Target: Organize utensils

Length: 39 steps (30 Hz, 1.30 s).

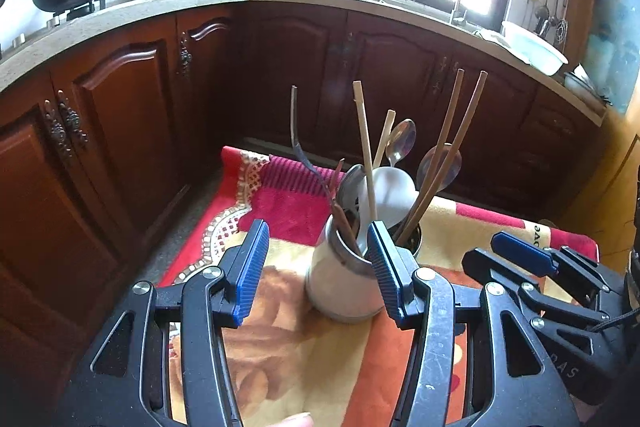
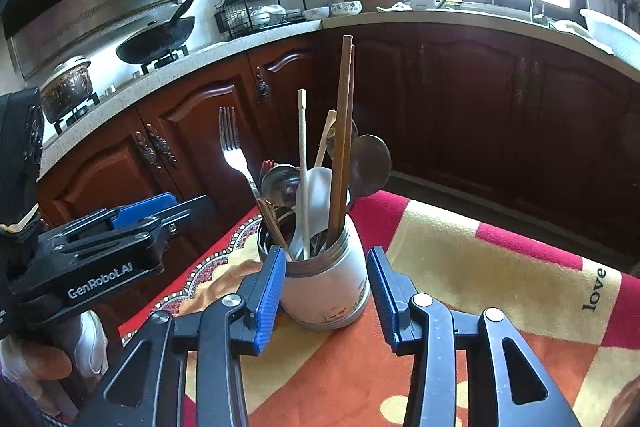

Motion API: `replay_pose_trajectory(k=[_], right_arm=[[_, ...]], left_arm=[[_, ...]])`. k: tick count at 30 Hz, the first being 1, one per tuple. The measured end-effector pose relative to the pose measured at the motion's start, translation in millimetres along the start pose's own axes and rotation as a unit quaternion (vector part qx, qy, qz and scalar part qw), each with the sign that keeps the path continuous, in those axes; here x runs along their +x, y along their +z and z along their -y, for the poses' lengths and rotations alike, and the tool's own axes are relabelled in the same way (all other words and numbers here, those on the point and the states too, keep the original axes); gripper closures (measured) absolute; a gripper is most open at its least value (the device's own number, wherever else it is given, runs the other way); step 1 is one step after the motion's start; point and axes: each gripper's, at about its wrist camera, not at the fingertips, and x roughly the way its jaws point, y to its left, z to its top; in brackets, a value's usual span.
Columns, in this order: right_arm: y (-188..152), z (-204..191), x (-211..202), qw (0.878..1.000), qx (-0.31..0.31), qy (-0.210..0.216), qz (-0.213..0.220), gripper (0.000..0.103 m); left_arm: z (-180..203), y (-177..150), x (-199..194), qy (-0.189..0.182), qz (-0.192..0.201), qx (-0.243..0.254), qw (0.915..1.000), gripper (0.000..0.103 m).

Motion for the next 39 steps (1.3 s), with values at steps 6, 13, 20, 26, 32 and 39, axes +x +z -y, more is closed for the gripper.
replay_pose_trajectory(k=[6, 13, 20, 26, 32, 39], right_arm=[[0, -4, -3, 1.000, -0.001, -0.011, 0.003, 0.062], [1, -7, -7, 1.000, 0.002, -0.016, 0.010, 0.059], [2, -9, -9, 1.000, 0.002, -0.018, 0.014, 0.059], [1, -9, -7, 1.000, -0.002, -0.021, 0.011, 0.058], [3, -7, -5, 1.000, 0.002, -0.022, 0.009, 0.058], [3, -7, -2, 1.000, 0.001, -0.020, 0.005, 0.058]], left_arm=[[-1, -4, -5, 0.010, 0.005, 0.004, 0.9999, 0.052], [1, -4, -11, 0.019, 0.011, 0.009, 0.9997, 0.052], [2, -5, -13, 0.025, 0.014, 0.014, 0.9995, 0.052], [3, -6, -12, 0.028, 0.011, 0.015, 0.9994, 0.052], [4, -6, -11, 0.032, 0.011, 0.018, 0.9993, 0.052], [4, -7, -10, 0.034, 0.010, 0.019, 0.9992, 0.052]])
